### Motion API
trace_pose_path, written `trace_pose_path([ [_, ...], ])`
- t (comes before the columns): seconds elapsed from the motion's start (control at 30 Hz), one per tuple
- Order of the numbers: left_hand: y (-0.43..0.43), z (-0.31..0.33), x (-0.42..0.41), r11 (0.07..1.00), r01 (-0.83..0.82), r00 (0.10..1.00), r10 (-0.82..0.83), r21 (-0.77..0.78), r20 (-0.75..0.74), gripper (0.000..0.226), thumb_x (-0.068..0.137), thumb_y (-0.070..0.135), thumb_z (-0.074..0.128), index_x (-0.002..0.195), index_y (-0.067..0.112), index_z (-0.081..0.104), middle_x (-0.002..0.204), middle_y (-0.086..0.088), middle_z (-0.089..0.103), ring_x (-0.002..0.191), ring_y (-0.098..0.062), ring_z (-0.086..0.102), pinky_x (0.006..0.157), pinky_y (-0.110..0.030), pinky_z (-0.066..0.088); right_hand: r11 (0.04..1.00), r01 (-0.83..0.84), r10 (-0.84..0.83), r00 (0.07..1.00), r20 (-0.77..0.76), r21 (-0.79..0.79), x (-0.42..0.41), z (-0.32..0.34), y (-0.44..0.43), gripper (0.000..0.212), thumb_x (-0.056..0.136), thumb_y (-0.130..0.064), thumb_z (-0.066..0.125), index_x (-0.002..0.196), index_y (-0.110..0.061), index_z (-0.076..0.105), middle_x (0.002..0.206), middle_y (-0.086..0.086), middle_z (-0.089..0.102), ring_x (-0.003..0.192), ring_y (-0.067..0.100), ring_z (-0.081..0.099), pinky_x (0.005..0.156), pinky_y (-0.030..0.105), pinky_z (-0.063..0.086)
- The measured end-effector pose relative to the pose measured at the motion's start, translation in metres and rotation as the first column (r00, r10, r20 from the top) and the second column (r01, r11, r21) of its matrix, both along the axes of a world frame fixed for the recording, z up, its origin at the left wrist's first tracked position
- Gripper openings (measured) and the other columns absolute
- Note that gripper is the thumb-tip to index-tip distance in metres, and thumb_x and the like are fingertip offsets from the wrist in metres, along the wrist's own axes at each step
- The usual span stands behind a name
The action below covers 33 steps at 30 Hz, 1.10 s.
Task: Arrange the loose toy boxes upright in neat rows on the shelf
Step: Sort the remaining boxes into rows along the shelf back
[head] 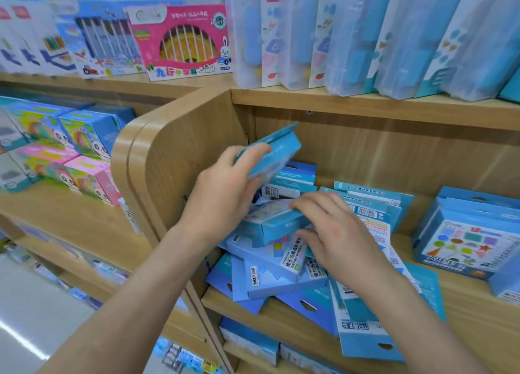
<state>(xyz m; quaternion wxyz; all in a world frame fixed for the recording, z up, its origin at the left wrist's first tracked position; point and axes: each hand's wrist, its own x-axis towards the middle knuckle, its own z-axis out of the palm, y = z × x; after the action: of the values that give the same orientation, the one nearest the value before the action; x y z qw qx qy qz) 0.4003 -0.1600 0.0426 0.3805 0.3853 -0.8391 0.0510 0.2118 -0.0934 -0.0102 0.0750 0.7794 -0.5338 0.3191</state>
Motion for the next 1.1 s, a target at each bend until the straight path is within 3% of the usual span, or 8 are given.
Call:
trace_pose_path([
  [0.1, 0.022, 0.012, 0.015, 0.997, 0.015, 0.947, -0.039, -0.078, -0.32, 0.036, 0.086, 0.009, 0.065, 0.121, 0.014, 0.055, 0.114, -0.002, 0.057, 0.1, -0.004, 0.052, 0.084, -0.008, 0.041, 0.999, 0.028, -0.03, 0.989, 0.142, 0.015, -0.009, 0.012, -0.005, 0.037, 0.081, -0.015, 0.071, 0.114, -0.012, 0.056, 0.11, 0.001, 0.058, 0.103, 0.023, 0.053, 0.087, 0.021, 0.036],
  [0.23, 0.048, 0.023, 0.021, 0.997, 0.044, 0.722, -0.081, -0.071, -0.687, 0.033, 0.089, 0.011, 0.062, 0.12, 0.015, 0.051, 0.111, 0.017, 0.053, 0.103, 0.004, 0.055, 0.084, -0.013, 0.045, 0.984, 0.152, -0.176, 0.855, 0.488, 0.089, -0.023, 0.032, 0.006, 0.027, 0.085, -0.032, 0.065, 0.107, -0.03, 0.05, 0.095, -0.018, 0.059, 0.085, 0.0, 0.055, 0.072, 0.019, 0.042],
  [0.33, 0.06, 0.029, 0.018, 0.99, 0.14, 0.53, -0.082, -0.009, -0.844, 0.033, 0.089, 0.012, 0.058, 0.121, 0.01, 0.05, 0.11, 0.006, 0.057, 0.099, 0.0, 0.061, 0.079, -0.012, 0.048, 0.977, 0.192, -0.2, 0.652, 0.732, 0.096, -0.03, 0.038, 0.016, 0.026, 0.081, -0.04, 0.063, 0.103, -0.033, 0.051, 0.088, -0.019, 0.062, 0.075, -0.005, 0.059, 0.067, 0.024, 0.046],
  [0.4, 0.062, 0.028, 0.017, 0.989, 0.147, 0.485, -0.044, 0.032, -0.873, 0.033, 0.088, 0.014, 0.059, 0.12, 0.009, 0.052, 0.111, 0.001, 0.059, 0.099, -0.002, 0.063, 0.078, -0.013, 0.049, 0.973, 0.193, -0.219, 0.576, 0.787, 0.13, -0.032, 0.04, 0.021, 0.035, 0.077, -0.046, 0.061, 0.107, -0.028, 0.055, 0.094, -0.015, 0.065, 0.08, -0.001, 0.062, 0.065, 0.025, 0.048],
  [0.57, 0.067, 0.017, 0.017, 0.982, 0.153, 0.456, 0.029, 0.11, -0.89, 0.031, 0.086, 0.016, 0.061, 0.117, 0.017, 0.055, 0.108, 0.001, 0.063, 0.094, -0.005, 0.066, 0.071, -0.012, 0.051, 0.97, 0.136, -0.24, 0.448, 0.861, 0.199, -0.036, 0.041, 0.034, 0.021, 0.074, -0.045, 0.062, 0.094, -0.039, 0.06, 0.092, -0.015, 0.071, 0.085, 0.004, 0.068, 0.069, 0.032, 0.055],
  [0.7, 0.068, 0.006, 0.015, 0.977, 0.148, 0.474, 0.067, 0.154, -0.878, 0.032, 0.085, 0.019, 0.063, 0.117, 0.02, 0.058, 0.101, 0.008, 0.067, 0.091, -0.006, 0.068, 0.069, -0.015, 0.053, 0.969, 0.166, -0.237, 0.433, 0.87, 0.182, -0.043, 0.043, 0.044, 0.028, 0.072, -0.045, 0.065, 0.097, -0.033, 0.063, 0.093, -0.013, 0.072, 0.083, 0.008, 0.07, 0.068, 0.032, 0.055],
  [0.93, 0.069, -0.008, -0.001, 0.95, 0.218, 0.6, 0.052, 0.225, -0.798, 0.031, 0.083, 0.019, 0.059, 0.113, 0.023, 0.056, 0.101, 0.015, 0.063, 0.086, 0.008, 0.064, 0.061, -0.005, 0.047, 0.925, 0.374, -0.274, 0.526, 0.805, 0.071, -0.057, 0.068, 0.061, 0.036, 0.068, -0.032, 0.081, 0.095, -0.032, 0.057, 0.079, -0.015, 0.068, 0.063, -0.001, 0.065, 0.051, 0.021, 0.053],
  [1.1, 0.061, -0.018, -0.007, 0.936, 0.228, 0.661, 0.054, 0.269, -0.749, 0.028, 0.086, 0.023, 0.056, 0.113, 0.029, 0.055, 0.111, 0.014, 0.057, 0.092, 0.006, 0.062, 0.063, -0.006, 0.048, 0.919, 0.382, -0.318, 0.566, 0.76, 0.1, -0.055, 0.062, 0.059, 0.043, 0.064, -0.03, 0.084, 0.093, -0.038, 0.053, 0.088, -0.015, 0.065, 0.069, -0.004, 0.063, 0.049, 0.013, 0.048],
])
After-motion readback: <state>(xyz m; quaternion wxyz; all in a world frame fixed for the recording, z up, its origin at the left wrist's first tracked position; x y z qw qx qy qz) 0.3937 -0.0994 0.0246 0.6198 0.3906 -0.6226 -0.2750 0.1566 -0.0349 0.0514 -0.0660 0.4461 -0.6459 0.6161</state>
